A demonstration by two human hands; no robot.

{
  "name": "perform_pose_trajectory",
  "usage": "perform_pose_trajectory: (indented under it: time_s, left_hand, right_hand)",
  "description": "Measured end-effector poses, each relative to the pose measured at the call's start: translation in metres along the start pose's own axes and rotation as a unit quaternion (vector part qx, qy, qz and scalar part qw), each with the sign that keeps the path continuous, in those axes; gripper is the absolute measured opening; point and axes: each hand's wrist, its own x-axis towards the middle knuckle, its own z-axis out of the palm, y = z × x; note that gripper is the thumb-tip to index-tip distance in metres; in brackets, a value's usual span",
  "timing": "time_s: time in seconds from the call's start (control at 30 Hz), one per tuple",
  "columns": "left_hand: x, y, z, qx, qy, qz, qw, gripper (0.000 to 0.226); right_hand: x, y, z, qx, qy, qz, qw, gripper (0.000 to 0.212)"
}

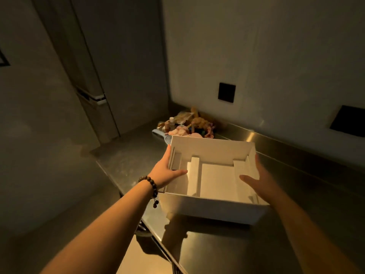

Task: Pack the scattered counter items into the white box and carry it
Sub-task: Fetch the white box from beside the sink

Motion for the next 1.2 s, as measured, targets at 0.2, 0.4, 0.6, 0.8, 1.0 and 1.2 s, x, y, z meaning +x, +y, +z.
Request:
perform_pose_trajectory:
  time_s: [0.2,0.4,0.6,0.8,1.0,1.2]
  left_hand:
    - [0.114,0.014,0.025,0.024,-0.072,0.02,0.997,0.108]
    - [0.175,0.015,0.065,0.017,-0.154,0.037,0.987,0.106]
    - [0.212,0.031,0.1,0.014,-0.243,0.064,0.968,0.107]
    - [0.229,0.038,0.132,0.03,-0.32,0.09,0.943,0.106]
    - [0.25,0.04,0.138,0.039,-0.368,0.103,0.923,0.109]
    - [0.26,0.039,0.144,0.045,-0.371,0.115,0.92,0.108]
  right_hand:
    - [0.061,0.011,-0.024,0.016,0.058,0.077,0.995,0.088]
    - [0.074,0.035,-0.046,0.0,0.102,0.138,0.985,0.093]
    - [0.057,0.048,-0.062,0.009,0.186,0.18,0.966,0.094]
    - [0.024,0.048,-0.055,0.02,0.277,0.2,0.94,0.093]
    - [0.017,0.04,-0.041,0.03,0.293,0.193,0.936,0.089]
    - [0.019,0.036,-0.037,-0.008,0.326,0.209,0.922,0.085]
